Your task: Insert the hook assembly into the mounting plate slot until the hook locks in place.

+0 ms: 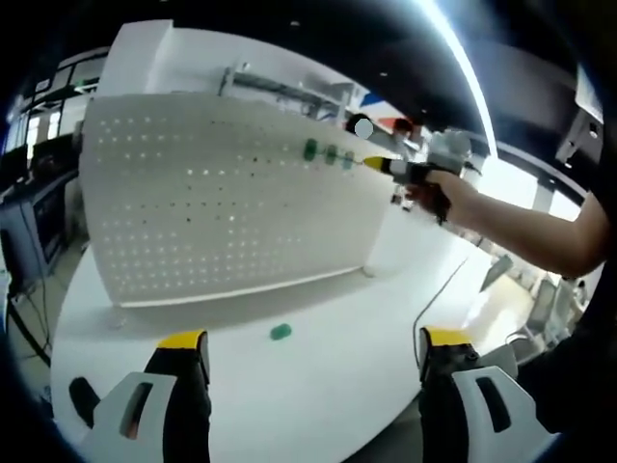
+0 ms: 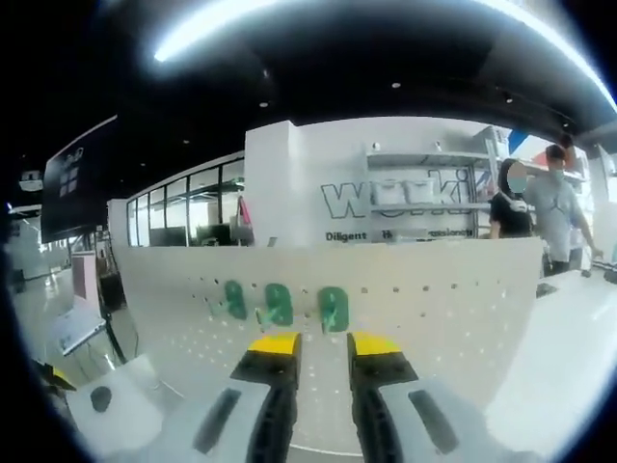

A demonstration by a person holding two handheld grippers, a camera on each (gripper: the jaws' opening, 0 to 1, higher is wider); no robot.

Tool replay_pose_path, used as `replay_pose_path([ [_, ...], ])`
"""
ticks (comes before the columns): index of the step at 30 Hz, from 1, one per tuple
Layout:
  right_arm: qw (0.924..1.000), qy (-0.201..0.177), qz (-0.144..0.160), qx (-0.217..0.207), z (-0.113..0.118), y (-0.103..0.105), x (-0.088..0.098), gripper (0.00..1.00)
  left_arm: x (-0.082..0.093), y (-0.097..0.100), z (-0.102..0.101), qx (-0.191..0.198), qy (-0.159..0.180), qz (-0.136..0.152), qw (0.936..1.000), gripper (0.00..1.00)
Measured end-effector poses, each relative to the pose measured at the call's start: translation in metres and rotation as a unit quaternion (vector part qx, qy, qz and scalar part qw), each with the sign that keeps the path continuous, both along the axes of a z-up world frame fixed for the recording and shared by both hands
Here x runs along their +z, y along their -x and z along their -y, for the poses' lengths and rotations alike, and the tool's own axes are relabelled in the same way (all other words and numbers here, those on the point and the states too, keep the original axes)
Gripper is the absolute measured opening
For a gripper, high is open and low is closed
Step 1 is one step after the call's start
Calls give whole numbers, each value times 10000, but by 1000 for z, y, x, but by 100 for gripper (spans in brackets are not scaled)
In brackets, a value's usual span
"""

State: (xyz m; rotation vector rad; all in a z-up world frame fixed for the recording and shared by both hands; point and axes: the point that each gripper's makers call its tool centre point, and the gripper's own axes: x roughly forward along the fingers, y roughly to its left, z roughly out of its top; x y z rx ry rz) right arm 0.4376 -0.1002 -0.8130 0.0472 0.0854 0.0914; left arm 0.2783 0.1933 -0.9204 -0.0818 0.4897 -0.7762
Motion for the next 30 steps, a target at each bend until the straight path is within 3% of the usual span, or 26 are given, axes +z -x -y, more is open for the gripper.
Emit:
replay_pose_path([
  [5,9996,-48,-223,155,-3,17,-20,20,-2,-1,-6,70,-44,-31,10000,91],
  [8,9988,-24,-417,249,-8,30,-37,20,-6,-2,-13,141,-220,-75,9996,90],
  [15,9950,-17,-897,438,-25,56,-79,24,-10,0,-18,198,-255,-181,9993,93],
  [22,9900,134,-1195,731,-47,77,-102,28,-18,7,-19,178,-371,-328,9986,94],
  [30,9810,-151,-1654,1007,-75,115,-141,31,-20,13,-18,204,-373,-385,9984,95],
])
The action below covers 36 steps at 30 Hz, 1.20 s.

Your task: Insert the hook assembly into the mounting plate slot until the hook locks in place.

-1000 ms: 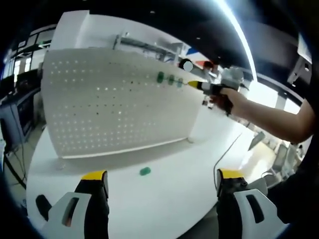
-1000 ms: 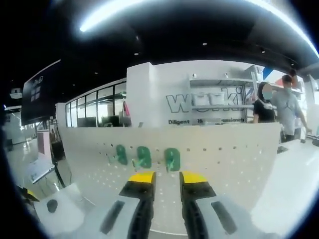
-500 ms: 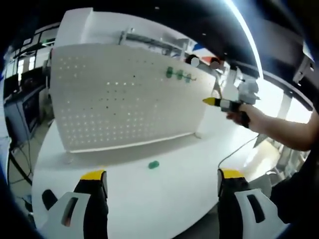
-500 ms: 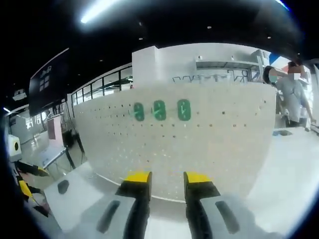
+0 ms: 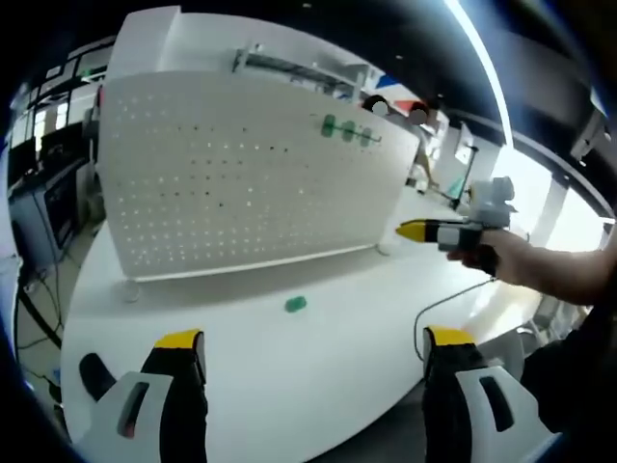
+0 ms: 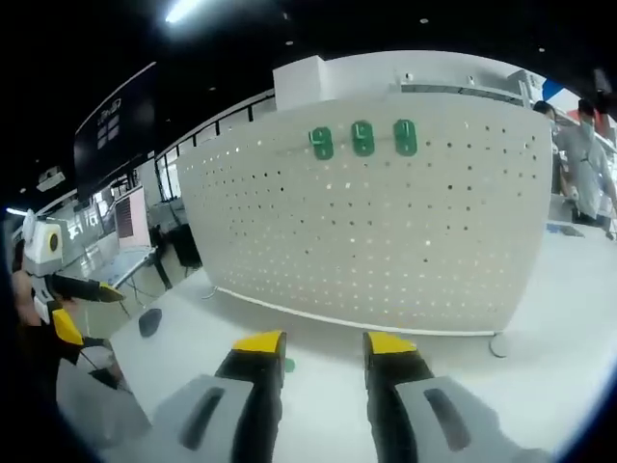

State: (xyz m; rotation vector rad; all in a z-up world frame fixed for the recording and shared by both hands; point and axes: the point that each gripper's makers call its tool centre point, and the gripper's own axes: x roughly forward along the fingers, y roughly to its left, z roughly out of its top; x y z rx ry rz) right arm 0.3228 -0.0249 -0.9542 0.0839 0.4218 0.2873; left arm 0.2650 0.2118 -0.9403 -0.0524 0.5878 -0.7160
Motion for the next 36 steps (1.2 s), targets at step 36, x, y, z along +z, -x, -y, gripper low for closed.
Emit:
replay_pose_path([
  [36,9730,570,-1314,1809,-79,120,-87,34,-32,44,-1,-404,-19,-661,9970,94],
])
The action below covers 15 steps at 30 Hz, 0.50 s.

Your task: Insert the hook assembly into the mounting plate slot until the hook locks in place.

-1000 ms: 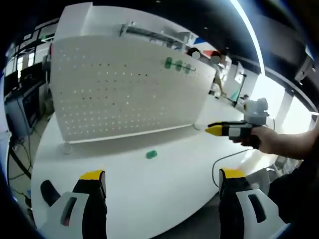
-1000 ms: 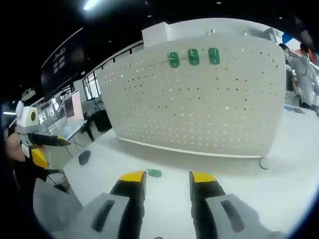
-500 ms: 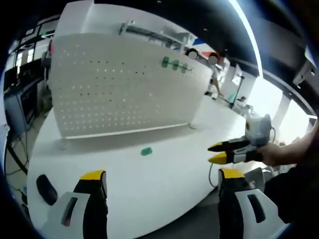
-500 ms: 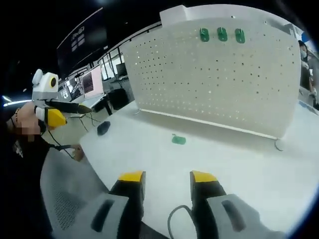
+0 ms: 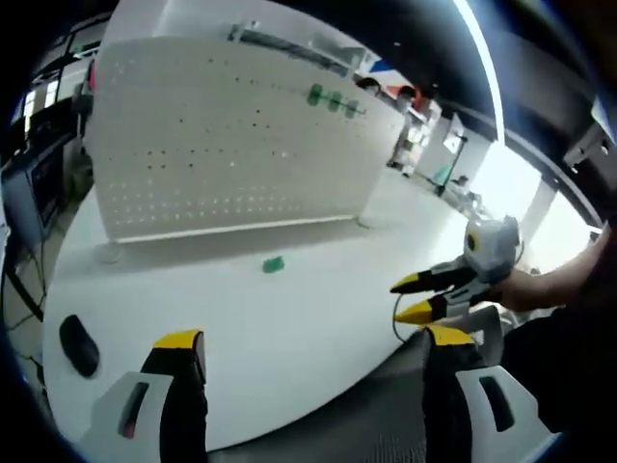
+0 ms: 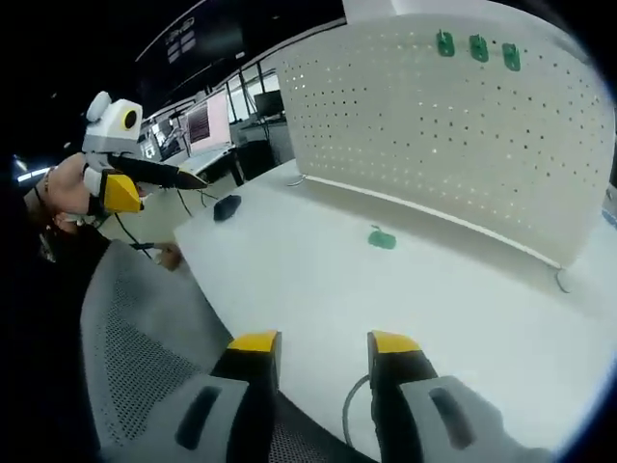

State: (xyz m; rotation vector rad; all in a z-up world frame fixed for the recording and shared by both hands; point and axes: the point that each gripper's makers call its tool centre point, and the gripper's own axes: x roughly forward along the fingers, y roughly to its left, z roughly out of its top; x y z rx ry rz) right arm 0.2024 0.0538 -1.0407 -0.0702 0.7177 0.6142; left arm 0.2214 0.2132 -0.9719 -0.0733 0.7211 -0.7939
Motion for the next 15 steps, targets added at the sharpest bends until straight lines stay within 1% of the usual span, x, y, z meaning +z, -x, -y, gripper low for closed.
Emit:
replay_pose_path([
  [3,9998,35,-52,166,-6,0,-5,34,-3,3,1,-33,-21,-78,10000,94],
  [5,9992,184,-29,356,-9,-1,-9,34,-4,4,2,-12,76,-161,9998,95],
  [6,9991,185,-46,388,-10,-2,-10,33,-4,4,3,7,120,-195,9997,95],
  [8,9990,128,-128,421,-13,-6,-15,33,-4,3,2,31,134,-226,9996,95],
  [11,9988,10,-247,415,-16,-15,-20,33,-9,3,0,50,58,-258,9996,96],
  [15,9980,77,-204,599,-22,-31,-26,33,-15,3,-2,96,17,-350,9993,96],
])
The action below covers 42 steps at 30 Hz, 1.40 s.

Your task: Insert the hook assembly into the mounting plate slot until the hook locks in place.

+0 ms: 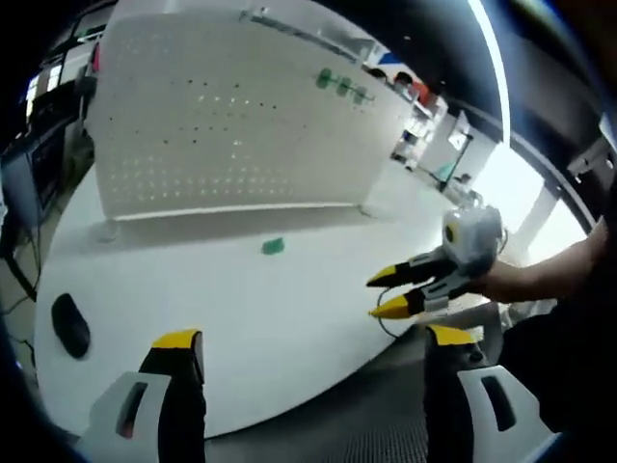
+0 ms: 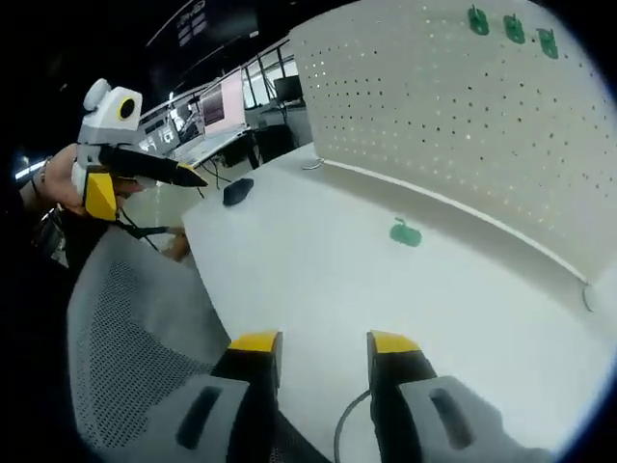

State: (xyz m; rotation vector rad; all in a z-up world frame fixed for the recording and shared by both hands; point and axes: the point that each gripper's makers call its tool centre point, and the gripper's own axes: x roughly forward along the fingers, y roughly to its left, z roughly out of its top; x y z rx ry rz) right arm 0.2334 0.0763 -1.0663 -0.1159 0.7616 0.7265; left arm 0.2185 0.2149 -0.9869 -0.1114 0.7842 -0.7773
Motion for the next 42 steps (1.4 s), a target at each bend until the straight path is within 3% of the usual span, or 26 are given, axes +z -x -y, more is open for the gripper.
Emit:
replay_pose_path([
  [5,9999,-92,-86,-7,-3,-27,-10,32,-5,-1,4,-54,-19,-113,9999,96],
  [15,9986,359,47,395,-4,-89,-26,30,-7,-9,8,40,121,-287,9995,98],
  [24,9956,671,107,645,-12,-130,-36,28,-13,-14,0,206,112,-381,9990,97],
  [26,9929,826,289,808,-15,-142,-37,26,-16,-13,0,246,124,-447,9986,97],
  [35,9827,1261,485,1266,-23,-166,-52,17,-18,-14,1,289,139,-512,9982,97],
  [42,9738,1501,519,1626,-28,-171,-55,1,-20,-17,-1,257,101,-531,9982,97],
])
